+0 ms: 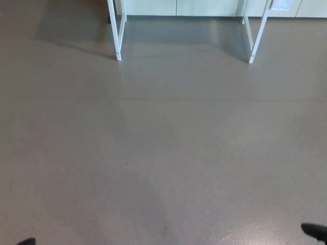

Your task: The robot walks towards a desk on which an eraser is kept on the left hand side and a container is kept on the right hand side. The robot picks up the eraser using its left hand and places it in the container.

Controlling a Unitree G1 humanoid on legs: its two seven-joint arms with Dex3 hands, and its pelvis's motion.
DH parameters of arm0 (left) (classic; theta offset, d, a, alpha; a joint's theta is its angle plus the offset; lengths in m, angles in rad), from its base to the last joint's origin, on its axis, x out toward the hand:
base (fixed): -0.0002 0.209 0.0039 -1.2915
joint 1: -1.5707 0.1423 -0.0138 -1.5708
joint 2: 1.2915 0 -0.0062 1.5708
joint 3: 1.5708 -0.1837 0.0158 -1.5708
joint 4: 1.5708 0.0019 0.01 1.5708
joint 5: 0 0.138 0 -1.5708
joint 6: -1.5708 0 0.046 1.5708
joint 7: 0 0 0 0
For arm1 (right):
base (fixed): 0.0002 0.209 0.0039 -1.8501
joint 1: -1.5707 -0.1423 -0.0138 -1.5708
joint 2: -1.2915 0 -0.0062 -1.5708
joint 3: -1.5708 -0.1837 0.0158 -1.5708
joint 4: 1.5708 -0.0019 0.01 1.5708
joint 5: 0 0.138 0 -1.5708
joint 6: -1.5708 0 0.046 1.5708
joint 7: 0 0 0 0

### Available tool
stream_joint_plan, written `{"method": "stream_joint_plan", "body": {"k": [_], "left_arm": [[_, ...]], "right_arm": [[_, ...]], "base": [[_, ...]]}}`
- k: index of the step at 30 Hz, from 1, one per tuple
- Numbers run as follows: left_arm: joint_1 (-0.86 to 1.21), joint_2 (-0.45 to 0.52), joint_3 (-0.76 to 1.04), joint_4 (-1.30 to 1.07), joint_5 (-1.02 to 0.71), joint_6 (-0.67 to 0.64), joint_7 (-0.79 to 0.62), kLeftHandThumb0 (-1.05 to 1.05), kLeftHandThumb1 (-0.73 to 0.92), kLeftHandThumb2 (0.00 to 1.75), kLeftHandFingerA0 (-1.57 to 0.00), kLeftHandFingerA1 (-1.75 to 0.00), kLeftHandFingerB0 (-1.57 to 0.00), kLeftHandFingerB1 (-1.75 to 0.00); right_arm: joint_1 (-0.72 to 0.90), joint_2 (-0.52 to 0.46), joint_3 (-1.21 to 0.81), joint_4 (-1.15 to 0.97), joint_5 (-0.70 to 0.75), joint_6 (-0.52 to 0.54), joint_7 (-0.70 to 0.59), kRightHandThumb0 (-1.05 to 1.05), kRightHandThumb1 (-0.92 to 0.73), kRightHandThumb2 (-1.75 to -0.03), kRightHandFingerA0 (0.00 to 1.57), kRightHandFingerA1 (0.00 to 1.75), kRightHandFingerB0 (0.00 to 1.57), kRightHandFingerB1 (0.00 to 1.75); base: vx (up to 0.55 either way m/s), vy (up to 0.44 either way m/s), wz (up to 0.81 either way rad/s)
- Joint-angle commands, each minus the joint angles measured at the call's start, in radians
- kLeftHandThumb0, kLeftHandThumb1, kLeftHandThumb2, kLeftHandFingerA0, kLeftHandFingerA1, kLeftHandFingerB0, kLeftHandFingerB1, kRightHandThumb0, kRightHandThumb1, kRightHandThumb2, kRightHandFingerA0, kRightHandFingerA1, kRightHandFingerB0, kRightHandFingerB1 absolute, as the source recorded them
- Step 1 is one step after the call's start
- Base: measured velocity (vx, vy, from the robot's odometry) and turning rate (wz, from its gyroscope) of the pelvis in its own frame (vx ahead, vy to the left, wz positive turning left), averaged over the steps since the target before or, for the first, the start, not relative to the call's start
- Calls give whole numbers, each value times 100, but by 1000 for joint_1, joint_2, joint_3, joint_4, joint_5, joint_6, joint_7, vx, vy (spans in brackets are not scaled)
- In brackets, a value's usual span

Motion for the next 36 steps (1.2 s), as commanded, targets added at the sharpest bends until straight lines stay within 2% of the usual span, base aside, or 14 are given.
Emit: {"method": "stream_joint_plan", "body": {"k": [1, 2, 3, 16, 17, 18, 33, 34, 35, 36], "left_arm": [[39, -19, 71, -79, -161, -57, -130, -21, 64, 59, -42, -36, -36, -32], [46, -16, 69, -77, -151, -65, -137, -21, 66, 60, -42, -36, -35, -32], [43, -17, 69, -78, -148, -62, -140, -22, 66, 60, -42, -36, -34, -32], [49, -18, 59, -61, -127, -95, -158, -20, 68, 60, -43, -36, -33, -31], [61, -19, 63, -59, -135, -97, -167, -23, 68, 62, -42, -37, -34, -32], [55, -25, 68, -44, -141, -102, -165, -21, 67, 62, -42, -37, -35, -33], [55, -18, 56, -28, -128, -130, -169, -21, 65, 60, -42, -36, -38, -33], [62, -21, 54, -42, -127, -127, -164, -28, 60, 68, -39, -41, -38, -39], [66, -20, 54, -45, -126, -128, -163, -20, 65, 60, -43, -36, -39, -33], [72, -18, 55, -44, -125, -132, -163, -20, 65, 59, -43, -36, -40, -33]], "right_arm": [[40, -6, -43, -99, 123, -22, 103, -34, -52, -68, 50, 51, 38, 47], [54, -4, -44, -104, 122, -19, 103, -34, -53, -69, 50, 52, 38, 47], [53, -3, -46, -107, 125, -14, 106, -27, -60, -57, 55, 46, 41, 41], [41, -12, -39, -78, 114, -27, 118, -25, -60, -58, 56, 47, 42, 41], [52, -16, -35, -80, 109, -32, 123, -33, -53, -69, 52, 52, 38, 47], [51, -20, -34, -79, 104, -36, 124, -26, -61, -58, 55, 47, 41, 41], [70, -32, -22, -100, 85, -37, 116, -27, -61, -58, 56, 46, 41, 41], [74, -34, -21, -102, 84, -38, 119, -27, -61, -58, 56, 46, 40, 40], [79, -34, -20, -100, 84, -43, 121, -27, -62, -58, 56, 46, 40, 41], [89, -34, -16, -98, 81, -53, 122, -28, -62, -58, 57, 46, 41, 41]], "base": [[0, 0, 0], [0, 0, 0], [0, 0, 0], [0, 0, 0], [0, 0, 0], [0, 0, 0], [0, 0, 0], [0, 0, 0], [0, 1, -25], [181, -37, 11]]}}
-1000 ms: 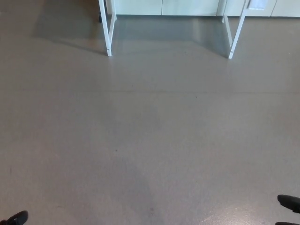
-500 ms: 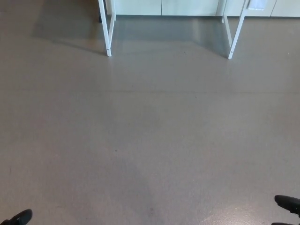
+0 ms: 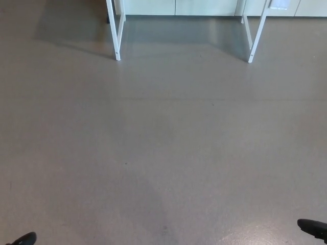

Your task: The robot walks towards a desk on which an eraser is kept on the left hand side and a container is kept on the right hand side. The robot picks up the eraser using its left hand and places it in the container.

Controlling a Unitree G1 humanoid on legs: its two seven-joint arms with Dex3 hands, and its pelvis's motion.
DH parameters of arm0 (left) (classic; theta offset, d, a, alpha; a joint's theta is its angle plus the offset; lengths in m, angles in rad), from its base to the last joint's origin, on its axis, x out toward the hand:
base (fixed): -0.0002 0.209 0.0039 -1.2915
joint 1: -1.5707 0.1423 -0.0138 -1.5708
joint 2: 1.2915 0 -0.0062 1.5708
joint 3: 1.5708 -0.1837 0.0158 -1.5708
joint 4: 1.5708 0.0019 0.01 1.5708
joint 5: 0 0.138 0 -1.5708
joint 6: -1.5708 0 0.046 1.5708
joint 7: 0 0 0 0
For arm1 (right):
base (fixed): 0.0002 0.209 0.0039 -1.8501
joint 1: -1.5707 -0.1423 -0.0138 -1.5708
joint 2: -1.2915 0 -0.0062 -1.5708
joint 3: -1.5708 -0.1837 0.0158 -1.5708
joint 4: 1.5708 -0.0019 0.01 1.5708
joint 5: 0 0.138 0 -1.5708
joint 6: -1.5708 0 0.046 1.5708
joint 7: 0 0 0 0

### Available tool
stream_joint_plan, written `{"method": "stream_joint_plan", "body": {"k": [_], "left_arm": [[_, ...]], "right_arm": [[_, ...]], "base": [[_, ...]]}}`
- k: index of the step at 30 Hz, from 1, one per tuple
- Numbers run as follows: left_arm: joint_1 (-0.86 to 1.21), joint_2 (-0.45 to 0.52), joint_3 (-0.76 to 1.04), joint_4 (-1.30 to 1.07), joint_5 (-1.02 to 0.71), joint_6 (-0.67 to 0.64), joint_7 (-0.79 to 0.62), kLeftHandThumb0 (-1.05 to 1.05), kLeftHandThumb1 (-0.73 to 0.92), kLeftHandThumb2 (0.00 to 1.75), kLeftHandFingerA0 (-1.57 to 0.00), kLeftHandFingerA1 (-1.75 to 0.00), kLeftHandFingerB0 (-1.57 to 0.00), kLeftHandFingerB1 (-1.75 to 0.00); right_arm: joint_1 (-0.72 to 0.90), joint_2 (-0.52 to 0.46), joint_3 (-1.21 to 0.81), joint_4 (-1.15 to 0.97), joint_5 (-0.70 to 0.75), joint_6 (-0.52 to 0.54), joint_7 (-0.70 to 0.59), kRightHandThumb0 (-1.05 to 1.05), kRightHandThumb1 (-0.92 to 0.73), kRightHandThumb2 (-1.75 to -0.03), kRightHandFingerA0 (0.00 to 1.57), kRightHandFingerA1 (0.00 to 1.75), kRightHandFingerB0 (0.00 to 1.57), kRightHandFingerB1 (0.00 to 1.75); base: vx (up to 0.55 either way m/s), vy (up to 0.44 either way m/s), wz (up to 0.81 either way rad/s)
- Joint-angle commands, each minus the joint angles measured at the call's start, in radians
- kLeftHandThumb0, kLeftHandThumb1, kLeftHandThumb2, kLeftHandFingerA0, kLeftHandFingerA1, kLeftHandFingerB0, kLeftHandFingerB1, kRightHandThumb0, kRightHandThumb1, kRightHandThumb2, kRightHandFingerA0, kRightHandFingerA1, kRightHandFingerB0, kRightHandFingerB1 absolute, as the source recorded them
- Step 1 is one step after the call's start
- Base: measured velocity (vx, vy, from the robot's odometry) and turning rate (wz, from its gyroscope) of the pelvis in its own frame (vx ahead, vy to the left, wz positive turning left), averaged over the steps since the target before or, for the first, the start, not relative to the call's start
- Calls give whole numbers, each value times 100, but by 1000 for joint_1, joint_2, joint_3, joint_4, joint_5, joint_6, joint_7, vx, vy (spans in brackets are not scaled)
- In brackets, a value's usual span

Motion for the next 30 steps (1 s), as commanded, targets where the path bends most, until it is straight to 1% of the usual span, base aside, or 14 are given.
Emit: {"method": "stream_joint_plan", "body": {"k": [1, 3, 5, 10, 13, 15, 16, 17, 19, 20, 21, 24, 25, 30], "left_arm": [[14, 16, 3, -5, 3, -62, -5, -21, 64, 58, -42, -35, -42, -33], [17, 20, 1, 0, 7, -73, -7, -28, 61, 68, -40, -41, -40, -38], [17, 22, -3, 4, 13, -81, -2, -20, 64, 59, -43, -36, -43, -34], [26, 27, -18, -8, 23, -90, -5, -29, 61, 69, -39, -42, -39, -39], [40, 20, -23, -8, 26, -93, 7, -21, 63, 59, -42, -36, -45, -34], [46, 20, -34, -23, 41, -98, 18, -31, 59, 69, -40, -41, -40, -39], [48, 19, -38, -28, 45, -101, 24, -24, 63, 59, -42, -35, -45, -34], [52, 19, -42, -26, 47, -108, 24, -32, 59, 70, -39, -41, -40, -39], [49, 18, -47, -22, 50, -118, 28, -31, 59, 70, -38, -41, -39, -39], [53, 13, -50, -22, 51, -117, 33, -24, 63, 59, -41, -35, -44, -34], [51, 10, -52, -22, 52, -117, 37, -32, 57, 70, -38, -42, -39, -40], [69, -10, -64, -69, 45, -98, 45, -31, 57, 70, -36, -41, -37, -39], [64, -14, -68, -73, 46, -102, 47, -24, 64, 59, -38, -34, -43, -33], [67, -52, -100, -150, 60, -74, 96, -32, 56, 68, -38, -41, -39, -39]], "right_arm": [[29, -20, 5, -7, -16, -51, 6, -27, -62, -58, 57, 47, 41, 41], [37, -24, 12, -7, -23, -56, 6, -29, -62, -58, 57, 46, 41, 41], [37, -28, 17, -7, -27, -54, 5, -29, -62, -58, 58, 46, 41, 41], [35, -42, 27, -5, -31, -64, 10, -29, -62, -58, 58, 46, 42, 41], [52, -46, 26, 4, -28, -83, 16, -28, -63, -58, 57, 47, 41, 42], [48, -52, 27, 8, -30, -90, 18, -29, -63, -58, 57, 47, 40, 41], [47, -53, 28, 7, -28, -89, 20, -28, -63, -58, 56, 47, 39, 41], [54, -53, 27, -5, -25, -83, 23, -29, -63, -58, 58, 47, 40, 41], [58, -56, 29, -10, -30, -84, 25, -29, -62, -58, 59, 47, 41, 41], [60, -58, 29, -10, -30, -87, 29, -30, -63, -58, 58, 47, 40, 41], [59, -60, 30, -7, -31, -90, 31, -29, -63, -58, 58, 47, 40, 41], [69, -53, 31, -8, -29, -91, 30, -28, -63, -58, 57, 47, 41, 41], [68, -52, 32, -6, -31, -92, 28, -28, -63, -58, 57, 47, 41, 41], [70, -57, 28, -17, -29, -79, 29, -31, -63, -58, 57, 46, 41, 41]], "base": [[22, -35, 10], [-88, -11, 14], [-36, 12, 21], [5, 58, -4], [111, 247, -33], [182, 623, -31], [111, 244, 8], [129, 201, 3], [127, 140, 1], [149, 41, 7], [142, 18, 2], [108, -50, 10], [101, -106, 8], [109, -203, 8]]}}
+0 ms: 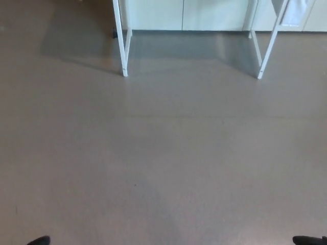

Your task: The robot walks towards a desk on which an eraser is kept on the left hand side and a container is kept on the right hand side. The robot picks up the eraser using its left hand and places it in the container.

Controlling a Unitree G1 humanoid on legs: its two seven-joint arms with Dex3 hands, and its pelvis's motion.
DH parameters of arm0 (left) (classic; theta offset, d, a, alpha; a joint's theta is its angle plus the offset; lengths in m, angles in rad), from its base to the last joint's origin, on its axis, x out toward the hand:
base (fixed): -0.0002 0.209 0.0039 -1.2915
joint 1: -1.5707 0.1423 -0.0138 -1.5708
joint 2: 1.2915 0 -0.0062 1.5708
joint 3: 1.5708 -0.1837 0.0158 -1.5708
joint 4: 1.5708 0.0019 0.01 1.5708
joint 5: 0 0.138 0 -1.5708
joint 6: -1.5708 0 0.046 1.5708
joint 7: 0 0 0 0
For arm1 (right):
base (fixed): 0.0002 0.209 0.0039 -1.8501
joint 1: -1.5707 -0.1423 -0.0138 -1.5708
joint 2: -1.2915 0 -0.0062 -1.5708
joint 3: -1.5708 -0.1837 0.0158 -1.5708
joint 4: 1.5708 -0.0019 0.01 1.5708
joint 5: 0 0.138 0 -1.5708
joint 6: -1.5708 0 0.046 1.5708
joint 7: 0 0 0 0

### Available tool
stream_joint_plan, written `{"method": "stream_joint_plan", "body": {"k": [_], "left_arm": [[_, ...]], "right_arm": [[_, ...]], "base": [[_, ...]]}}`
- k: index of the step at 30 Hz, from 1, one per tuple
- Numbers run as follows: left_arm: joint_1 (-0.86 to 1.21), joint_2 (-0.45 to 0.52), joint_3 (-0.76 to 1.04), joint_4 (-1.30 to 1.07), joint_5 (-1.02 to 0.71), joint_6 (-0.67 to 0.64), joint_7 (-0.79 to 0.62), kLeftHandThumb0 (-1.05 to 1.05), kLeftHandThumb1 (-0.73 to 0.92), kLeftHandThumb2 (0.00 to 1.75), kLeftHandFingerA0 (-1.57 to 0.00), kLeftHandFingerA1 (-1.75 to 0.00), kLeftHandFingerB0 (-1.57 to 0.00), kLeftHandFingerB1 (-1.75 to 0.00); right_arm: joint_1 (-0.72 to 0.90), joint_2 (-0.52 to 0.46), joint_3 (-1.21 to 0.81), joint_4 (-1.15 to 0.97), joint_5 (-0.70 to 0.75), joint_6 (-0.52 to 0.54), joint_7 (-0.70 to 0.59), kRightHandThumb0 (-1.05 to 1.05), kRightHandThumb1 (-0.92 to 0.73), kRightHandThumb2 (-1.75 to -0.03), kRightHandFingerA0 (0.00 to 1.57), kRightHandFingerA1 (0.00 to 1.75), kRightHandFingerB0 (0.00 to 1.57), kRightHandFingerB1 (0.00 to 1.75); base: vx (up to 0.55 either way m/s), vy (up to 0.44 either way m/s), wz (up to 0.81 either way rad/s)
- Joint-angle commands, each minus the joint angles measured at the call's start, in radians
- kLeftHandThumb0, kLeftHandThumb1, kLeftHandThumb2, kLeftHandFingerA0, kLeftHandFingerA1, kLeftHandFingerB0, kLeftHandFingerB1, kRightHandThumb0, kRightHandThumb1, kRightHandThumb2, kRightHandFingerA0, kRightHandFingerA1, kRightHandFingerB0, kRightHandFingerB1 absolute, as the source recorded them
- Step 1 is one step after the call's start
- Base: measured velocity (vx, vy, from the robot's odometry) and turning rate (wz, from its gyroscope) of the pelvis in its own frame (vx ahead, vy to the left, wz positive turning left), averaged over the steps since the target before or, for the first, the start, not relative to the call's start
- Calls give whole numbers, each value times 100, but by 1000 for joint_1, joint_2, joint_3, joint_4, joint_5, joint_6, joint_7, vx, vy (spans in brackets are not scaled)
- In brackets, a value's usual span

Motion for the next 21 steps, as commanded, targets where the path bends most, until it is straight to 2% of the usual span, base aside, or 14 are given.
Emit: {"method": "stream_joint_plan", "body": {"k": [1, 3, 4, 5, 6, 10, 11, 12, 15, 16, 18, 19, 21], "left_arm": [[7, -33, -25, -42, 26, -14, 53, -32, 56, 68, -38, -41, -39, -39], [17, -35, -27, -35, 31, -25, 50, -32, 56, 67, -39, -41, -39, -39], [25, -33, -28, 2, 37, -55, 40, -25, 59, 58, -42, -35, -43, -34], [20, -18, -36, 61, 58, -83, 31, -24, 59, 58, -40, -35, -41, -33], [17, -11, -42, 87, 67, -89, 28, -34, 56, 67, -38, -40, -39, -39], [6, 4, -50, 124, 75, -117, 24, -36, 54, 68, -39, -41, -40, -40], [3, 7, -51, 133, 78, -127, 24, -36, 54, 68, -39, -41, -40, -40], [6, 9, -52, 131, 77, -128, 23, -29, 59, 58, -42, -35, -41, -33], [19, 15, -63, 135, 98, -149, 34, -29, 60, 58, -42, -35, -41, -33], [24, 16, -66, 136, 103, -158, 37, -36, 56, 69, -38, -41, -39, -40], [32, 17, -68, 139, 106, -171, 40, -36, 56, 69, -38, -41, -39, -40], [35, 16, -66, 140, 108, -176, 49, -28, 59, 58, -44, -36, -42, -34], [42, 19, -64, 148, 107, -184, 50, -28, 59, 59, -43, -36, -42, -34]], "right_arm": [[6, -22, -11, -24, 3, -16, 5, -31, -63, -58, 57, 46, 41, 41], [15, -25, -7, -31, 0, -20, 5, -31, -64, -58, 57, 46, 41, 41], [31, -25, -7, -42, 3, -19, 7, -29, -64, -59, 56, 46, 40, 41], [39, -24, -4, -48, 0, -14, 6, -28, -65, -59, 56, 46, 39, 41], [44, -24, -5, -55, 8, -12, 12, -29, -65, -59, 56, 46, 39, 41], [54, -32, 7, -86, -11, -14, 7, -32, -63, -59, 59, 47, 41, 41], [53, -33, 10, -92, -15, -13, 4, -32, -63, -59, 59, 47, 41, 41], [49, -36, 15, -91, -22, -16, 0, -33, -63, -59, 60, 47, 42, 41], [48, -35, 13, -89, -21, -17, -5, -32, -63, -58, 60, 48, 43, 42], [49, -37, 15, -88, -27, -19, -8, -33, -64, -58, 60, 47, 43, 42], [49, -42, 18, -87, -35, -21, -11, -33, -64, -58, 60, 47, 43, 42], [45, -39, 26, -90, -45, -24, -18, -32, -63, -59, 61, 49, 43, 43], [54, -38, 38, -103, -57, -20, -23, -32, -64, -59, 63, 49, 44, 43]], "base": [[190, -159, 16], [144, -142, 3], [106, -152, 1], [118, -121, -4], [157, -101, -2], [156, -15, -8], [164, 62, -9], [157, 74, -12], [166, 145, -3], [275, 318, -4], [276, 297, -27], [269, 198, 8], [228, 110, 6]]}}
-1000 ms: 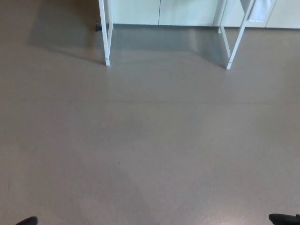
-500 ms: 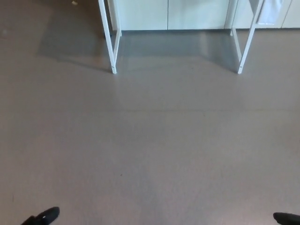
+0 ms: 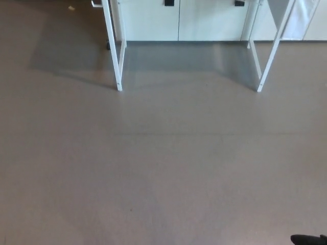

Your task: The robot walks towards a desk on which an eraser is kept on the left hand side and a container is kept on the right hand side. The robot picks up the eraser using its left hand and places it in the container.

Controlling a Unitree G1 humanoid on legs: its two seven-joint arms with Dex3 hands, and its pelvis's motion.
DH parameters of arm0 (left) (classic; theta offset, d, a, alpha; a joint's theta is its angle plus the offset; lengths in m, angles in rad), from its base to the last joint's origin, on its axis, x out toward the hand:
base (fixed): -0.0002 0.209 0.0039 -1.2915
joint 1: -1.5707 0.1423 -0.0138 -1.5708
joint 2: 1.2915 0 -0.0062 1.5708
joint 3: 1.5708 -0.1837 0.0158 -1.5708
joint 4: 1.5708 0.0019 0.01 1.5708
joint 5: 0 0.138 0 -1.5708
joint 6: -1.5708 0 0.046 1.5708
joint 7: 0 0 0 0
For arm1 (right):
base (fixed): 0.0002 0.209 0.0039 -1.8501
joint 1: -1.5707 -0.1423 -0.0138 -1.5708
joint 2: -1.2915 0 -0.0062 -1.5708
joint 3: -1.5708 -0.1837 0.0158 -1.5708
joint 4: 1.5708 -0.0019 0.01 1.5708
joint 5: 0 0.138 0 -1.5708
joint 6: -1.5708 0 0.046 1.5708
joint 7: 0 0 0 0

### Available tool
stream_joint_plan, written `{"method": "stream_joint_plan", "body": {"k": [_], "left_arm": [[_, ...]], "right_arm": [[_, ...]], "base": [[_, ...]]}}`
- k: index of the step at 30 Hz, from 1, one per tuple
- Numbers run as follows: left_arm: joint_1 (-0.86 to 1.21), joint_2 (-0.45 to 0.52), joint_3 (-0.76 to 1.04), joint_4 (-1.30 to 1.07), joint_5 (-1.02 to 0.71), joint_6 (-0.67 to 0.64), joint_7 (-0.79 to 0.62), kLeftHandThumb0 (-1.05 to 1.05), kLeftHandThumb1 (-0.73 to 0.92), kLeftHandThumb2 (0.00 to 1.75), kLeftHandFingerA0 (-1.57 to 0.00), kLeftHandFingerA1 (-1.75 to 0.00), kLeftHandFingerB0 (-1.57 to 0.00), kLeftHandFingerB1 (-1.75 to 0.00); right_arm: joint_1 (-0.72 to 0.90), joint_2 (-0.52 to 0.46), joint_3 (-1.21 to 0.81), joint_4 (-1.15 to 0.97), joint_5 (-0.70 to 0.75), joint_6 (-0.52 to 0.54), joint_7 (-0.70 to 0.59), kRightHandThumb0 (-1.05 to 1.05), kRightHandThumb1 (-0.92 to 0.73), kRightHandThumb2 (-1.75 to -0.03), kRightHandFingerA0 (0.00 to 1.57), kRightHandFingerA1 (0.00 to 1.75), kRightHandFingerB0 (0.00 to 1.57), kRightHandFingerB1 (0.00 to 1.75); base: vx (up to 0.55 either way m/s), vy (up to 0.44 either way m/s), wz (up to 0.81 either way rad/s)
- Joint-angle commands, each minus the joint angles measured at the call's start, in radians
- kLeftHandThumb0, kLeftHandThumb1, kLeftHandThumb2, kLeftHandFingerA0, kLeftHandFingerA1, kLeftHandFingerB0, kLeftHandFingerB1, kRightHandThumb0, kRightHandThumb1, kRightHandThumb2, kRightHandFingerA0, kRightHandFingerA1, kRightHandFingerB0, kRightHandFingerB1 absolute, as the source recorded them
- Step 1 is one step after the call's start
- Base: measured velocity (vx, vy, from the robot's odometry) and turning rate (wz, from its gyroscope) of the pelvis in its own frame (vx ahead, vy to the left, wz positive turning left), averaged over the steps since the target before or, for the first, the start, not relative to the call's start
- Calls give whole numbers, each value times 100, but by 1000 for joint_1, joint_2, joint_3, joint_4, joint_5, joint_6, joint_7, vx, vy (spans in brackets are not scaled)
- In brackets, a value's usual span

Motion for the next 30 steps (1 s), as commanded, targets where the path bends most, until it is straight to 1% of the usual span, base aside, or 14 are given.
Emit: {"method": "stream_joint_plan", "body": {"k": [1, 4, 5, 8, 9, 14, 18, 19, 20, 25, 26, 28, 29, 30], "left_arm": [[23, 12, -3, 21, 30, -86, 21, -28, 59, 58, -44, -36, -42, -34], [43, 20, -7, 35, 49, -116, 33, -28, 60, 58, -44, -36, -41, -34], [56, 26, -11, 45, 61, -134, 37, -28, 60, 58, -44, -36, -40, -33], [103, 25, -15, 50, 58, -159, 30, -27, 61, 58, -43, -35, -39, -33], [117, 21, -15, 63, 53, -175, 25, -25, 60, 58, -44, -36, -40, -33], [109, 36, -19, 178, 81, -272, 41, -29, 58, 58, -43, -35, -40, -33], [90, 41, -18, 258, 80, -331, 35, -27, 59, 58, -43, -36, -41, -33], [81, 44, -16, 277, 76, -339, 31, -28, 59, 58, -44, -36, -40, -33], [77, 45, -18, 289, 81, -350, 37, -27, 59, 58, -44, -36, -40, -33], [55, 53, -24, 327, 96, -381, 54, -27, 59, 58, -45, -36, -40, -33], [53, 51, -22, 334, 89, -384, 50, -27, 59, 58, -45, -36, -40, -33], [57, 51, -26, 333, 92, -392, 57, -28, 59, 58, -47, -36, -41, -34], [56, 52, -27, 335, 94, -395, 61, -28, 59, 58, -47, -36, -41, -34], [55, 52, -26, 340, 94, -410, 61, -27, 59, 58, -46, -36, -41, -33]], "right_arm": [[16, -11, 18, -20, -44, -17, -23, -33, -64, -58, 63, 49, 44, 43], [40, -17, 32, -23, -67, -29, -30, -34, -64, -59, 62, 48, 43, 42], [56, -16, 33, -21, -69, -37, -33, -39, -53, -74, 56, 56, 39, 50], [102, -20, 37, -21, -81, -54, -38, -40, -53, -75, 58, 57, 39, 50], [121, -18, 34, -16, -67, -56, -30, -31, -63, -58, 61, 49, 42, 42], [164, -30, 38, -13, -108, -61, -58, -34, -64, -59, 60, 50, 41, 43], [181, -17, 21, -7, -62, -40, -38, -38, -63, -58, 60, 51, 42, 42], [185, -17, 24, -19, -66, -30, -40, -45, -51, -79, 54, 59, 37, 51], [186, -22, 28, -24, -81, -30, -45, -39, -63, -57, 62, 50, 43, 41], [181, -21, 32, -55, -85, 9, -44, -39, -63, -57, 63, 50, 44, 41], [178, -21, 29, -45, -76, -1, -36, -46, -52, -80, 55, 59, 37, 51], [156, -17, 35, -2, -89, -17, -48, -48, -51, -80, 56, 59, 38, 51], [160, -23, 36, -10, -96, -12, -49, -43, -63, -58, 63, 50, 43, 40], [162, -24, 34, -20, -92, -6, -45, -47, -52, -80, 56, 59, 37, 51]], "base": [[188, 73, 9], [181, -9, 6], [0, 0, 0], [203, -152, 12], [292, -188, 14], [347, -103, 16], [148, -60, -6], [69, 23, -8], [120, 44, -11], [218, 139, -1], [429, 155, -67], [365, 124, -4], [261, 57, -2], [193, 36, 8]]}}
